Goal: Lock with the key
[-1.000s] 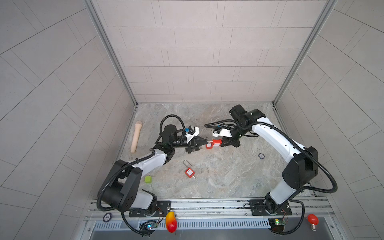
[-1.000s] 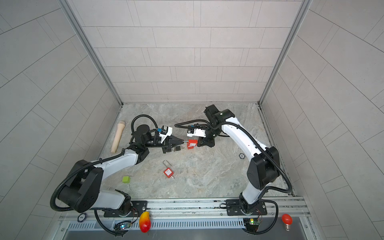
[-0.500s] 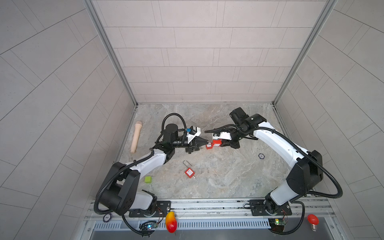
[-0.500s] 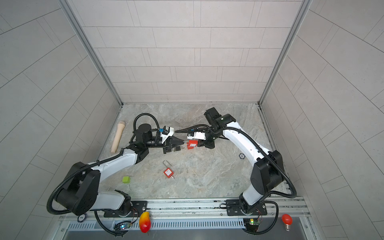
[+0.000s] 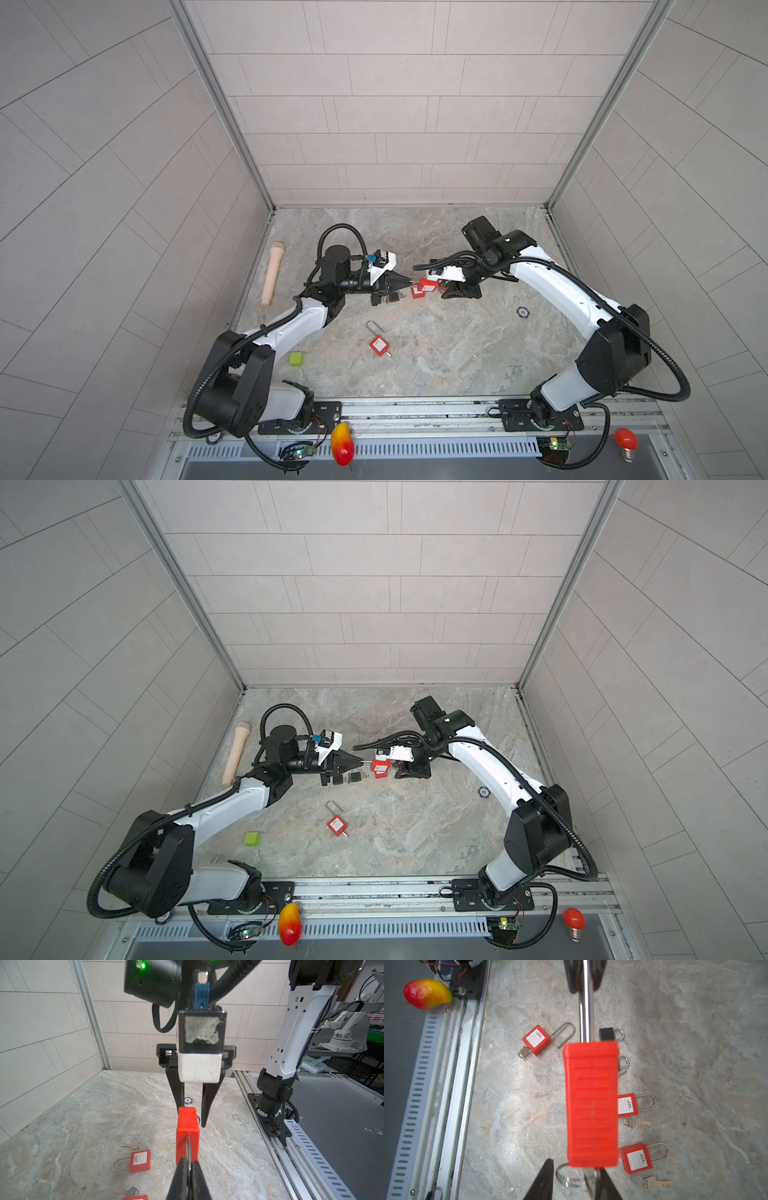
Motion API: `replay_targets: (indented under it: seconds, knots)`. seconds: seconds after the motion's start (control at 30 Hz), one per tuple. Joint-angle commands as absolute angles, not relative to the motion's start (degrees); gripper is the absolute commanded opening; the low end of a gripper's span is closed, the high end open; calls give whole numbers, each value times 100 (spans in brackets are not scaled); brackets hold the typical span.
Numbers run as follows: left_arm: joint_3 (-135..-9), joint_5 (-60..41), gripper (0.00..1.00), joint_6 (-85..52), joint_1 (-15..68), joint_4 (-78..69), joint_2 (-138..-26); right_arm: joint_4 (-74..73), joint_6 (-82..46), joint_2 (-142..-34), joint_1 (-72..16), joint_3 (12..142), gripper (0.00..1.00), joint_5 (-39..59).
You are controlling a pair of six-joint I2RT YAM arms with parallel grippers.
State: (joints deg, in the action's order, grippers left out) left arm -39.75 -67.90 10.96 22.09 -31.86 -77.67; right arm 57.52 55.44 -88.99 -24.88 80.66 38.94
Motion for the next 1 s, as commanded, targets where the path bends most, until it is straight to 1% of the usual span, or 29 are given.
replay_targets:
  seconds: [0.0,0.13,0.3,0.7,0.8,0.93,0.97]
  knots:
    - [-4083,-7035,0,1002,2197,-3581,-7700,6088,5774,-8720,-2471,8160,39,4055]
    - [-4078,-7081,0,1003,2197,-3560,-7700,6102,5776,-8649,-2463,8190,40,3859]
    - [-4061,-7125,0,1015,2214,-3545,-7693,5982,5749,-8604,-2474,8272,38,3895]
    - [-4071,-7045,0,1253,2250,-3214,-7577,6108,5757,-8779,-2580,8464,22,4190]
    - [-4091,-7040,0,1303,2250,-3145,-7564,6087,5757,-8821,-2608,8451,19,4201]
    - [-4089,-7049,0,1311,2261,-3111,-7536,6064,5739,-8874,-2613,8454,11,4215]
    - [-4096,-7055,0,1313,2261,-3108,-7525,6064,5743,-8890,-2614,8455,10,4195]
